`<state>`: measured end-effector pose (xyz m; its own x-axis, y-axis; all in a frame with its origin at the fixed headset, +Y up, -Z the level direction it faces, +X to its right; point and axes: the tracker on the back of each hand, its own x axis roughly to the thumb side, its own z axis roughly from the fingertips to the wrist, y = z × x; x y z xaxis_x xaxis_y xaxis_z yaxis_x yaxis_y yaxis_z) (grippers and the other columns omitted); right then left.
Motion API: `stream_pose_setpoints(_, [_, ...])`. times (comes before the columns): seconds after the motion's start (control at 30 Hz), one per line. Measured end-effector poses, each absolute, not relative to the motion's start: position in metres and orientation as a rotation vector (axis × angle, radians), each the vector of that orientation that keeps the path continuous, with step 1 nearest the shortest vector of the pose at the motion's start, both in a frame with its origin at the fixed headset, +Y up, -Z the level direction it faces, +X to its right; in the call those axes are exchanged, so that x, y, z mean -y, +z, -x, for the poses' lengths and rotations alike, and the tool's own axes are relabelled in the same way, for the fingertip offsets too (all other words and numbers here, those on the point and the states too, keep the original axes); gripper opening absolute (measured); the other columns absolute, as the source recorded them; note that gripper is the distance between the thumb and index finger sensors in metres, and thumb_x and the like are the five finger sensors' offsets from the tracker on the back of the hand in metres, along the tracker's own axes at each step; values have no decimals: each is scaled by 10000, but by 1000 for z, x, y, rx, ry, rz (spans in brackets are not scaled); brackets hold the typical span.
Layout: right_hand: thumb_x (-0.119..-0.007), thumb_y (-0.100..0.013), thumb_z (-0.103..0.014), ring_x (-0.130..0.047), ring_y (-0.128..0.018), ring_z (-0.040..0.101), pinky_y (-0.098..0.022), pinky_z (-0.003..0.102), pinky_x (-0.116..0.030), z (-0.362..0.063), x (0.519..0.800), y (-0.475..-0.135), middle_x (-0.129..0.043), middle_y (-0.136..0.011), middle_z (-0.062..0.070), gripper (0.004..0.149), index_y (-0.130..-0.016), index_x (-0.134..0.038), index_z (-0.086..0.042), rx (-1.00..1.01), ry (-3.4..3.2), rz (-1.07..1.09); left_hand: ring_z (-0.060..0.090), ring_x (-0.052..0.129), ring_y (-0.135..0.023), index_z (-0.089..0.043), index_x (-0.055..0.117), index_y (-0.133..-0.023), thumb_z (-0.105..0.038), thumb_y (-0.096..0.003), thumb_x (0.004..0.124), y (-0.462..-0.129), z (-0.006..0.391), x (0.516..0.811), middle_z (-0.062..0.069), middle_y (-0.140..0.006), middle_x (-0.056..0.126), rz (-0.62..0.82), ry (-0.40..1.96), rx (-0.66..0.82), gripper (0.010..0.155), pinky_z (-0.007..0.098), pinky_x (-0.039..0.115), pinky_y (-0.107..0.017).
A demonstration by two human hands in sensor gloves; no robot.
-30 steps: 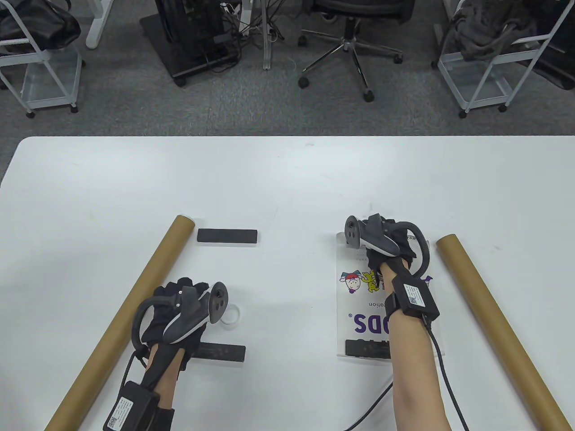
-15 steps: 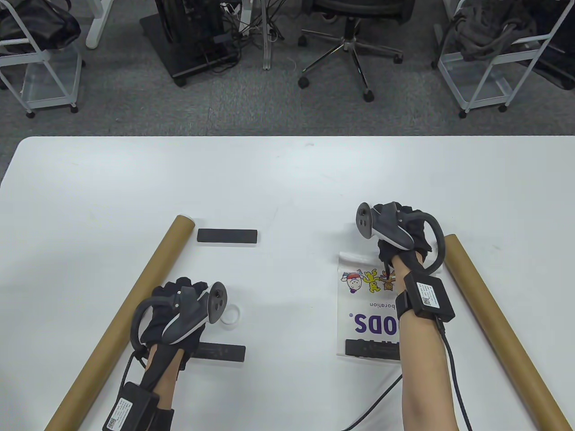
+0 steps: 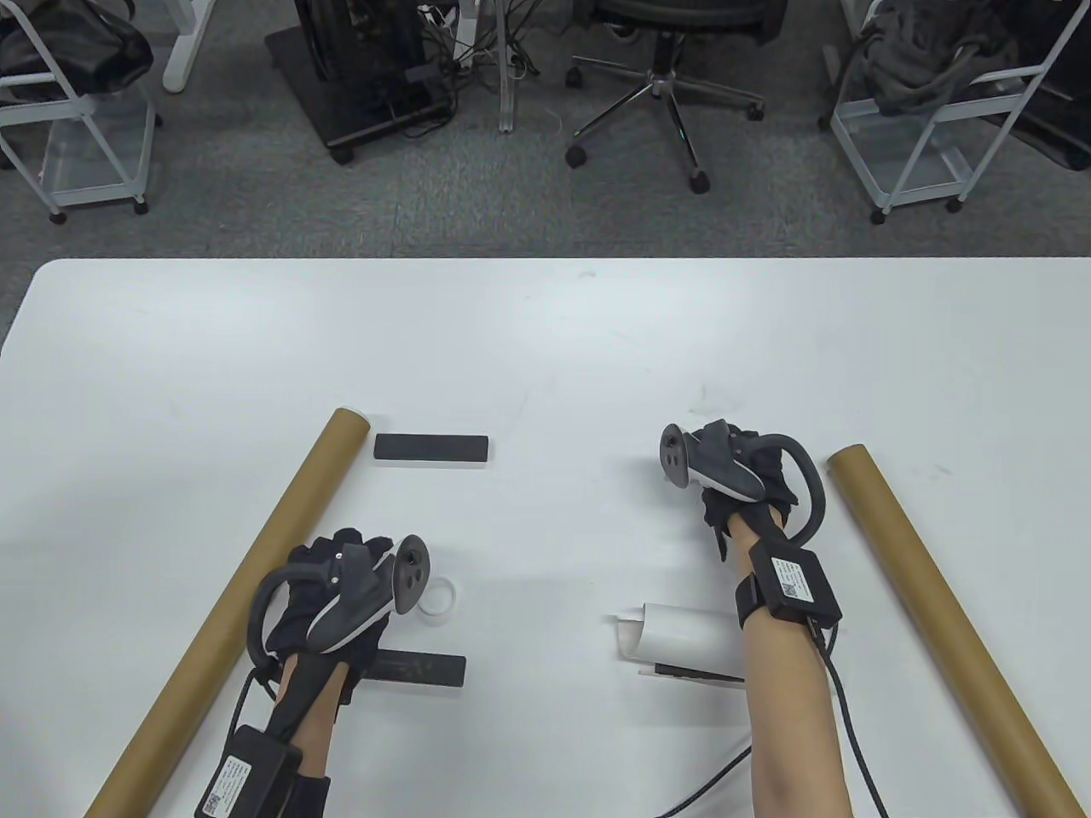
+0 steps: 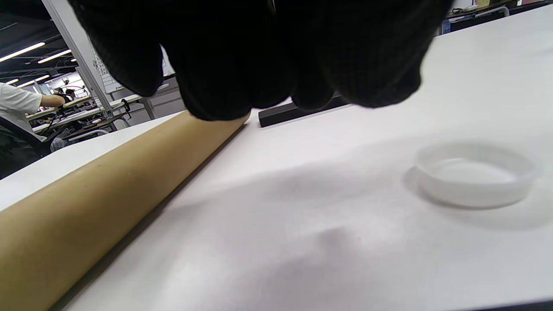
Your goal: Roll up posters and store in mailing tubes
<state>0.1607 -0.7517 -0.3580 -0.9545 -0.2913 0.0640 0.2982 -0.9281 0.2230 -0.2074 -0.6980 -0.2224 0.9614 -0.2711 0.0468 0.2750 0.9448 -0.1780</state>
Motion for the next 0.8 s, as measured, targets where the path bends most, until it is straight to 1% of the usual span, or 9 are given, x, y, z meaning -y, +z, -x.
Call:
stream_pose_setpoints(0.1, [-763,-470,-304,-739,-989,382,-708,643,-625,-167,731,-352,-653,-1097,86,610,-1033,-542,-224,330,-2851,21,268,912,-849,-312,760,-1018,-471,-477,806,-222,208,698,-5,-985,837,182,-271,26,566,577,695,-772])
stream_pose_setpoints(0.13, [-751,-480,-314,-732,-989,401,-706,653,-619,-170,719,-347,-654,-1099,95,597,-1034,-549,-217,327,-2880,6,269,911,-849,-314,761,-1018,-471,-478,806,-222,208,698,-5,-985,838,181,-270,29,564,575,696,-772])
stream_pose_setpoints(0.17, [-745,-482,-323,-728,-990,409,-704,660,-615,-171,715,-345,-652,-1101,104,599,-1038,-549,-212,323,-2895,-2,269,911,-850,-315,759,-1019,-472,-478,805,-222,208,698,-4,-986,839,180,-270,29,565,576,695,-772])
stream_pose_setpoints(0.23, [-680,-522,-309,-699,-997,445,-700,685,-588,-175,696,-332,-658,-1106,87,528,-1031,-576,-217,313,-2982,-8,271,912,-849,-311,760,-1020,-475,-480,800,-221,207,697,-2,-987,838,176,-263,32,566,576,695,-772])
stream_pose_setpoints(0.3, [-666,-530,-321,-698,-994,460,-695,697,-586,-174,686,-314,-673,-1102,102,517,-1030,-595,-208,283,-3058,17,272,912,-850,-311,759,-1021,-476,-481,798,-221,206,696,-1,-989,839,174,-255,38,566,577,694,-772])
stream_pose_setpoints(0.5, [-672,-525,-353,-774,-941,431,-690,686,-610,-165,675,-266,-749,-1048,102,494,-997,-654,-209,293,-3089,139,275,911,-853,-311,756,-1023,-482,-483,789,-216,199,693,4,-994,839,156,-264,66,567,578,694,-772])
stream_pose_setpoints(0.57, [-677,-526,-350,-801,-920,422,-686,686,-619,-162,671,-247,-798,-1003,89,438,-939,-719,-210,272,-3090,184,277,912,-853,-309,758,-1023,-484,-485,785,-214,198,693,6,-996,838,156,-266,72,566,578,694,-771])
stream_pose_setpoints(0.67, [-683,-524,-351,-834,-893,404,-680,676,-638,-161,668,-226,-827,-975,74,417,-914,-741,-215,240,-3123,258,278,913,-854,-311,755,-1025,-487,-487,779,-213,196,694,9,-1002,838,160,-274,81,567,577,694,-771])
stream_pose_setpoints(0.8, [-686,-526,-353,-883,-825,382,-669,651,-669,-159,669,-199,-861,-932,78,411,-904,-757,-210,350,-3160,325,278,911,-857,-309,754,-1027,-489,-490,774,-215,196,696,13,-1010,835,172,-266,82,566,576,694,-772])
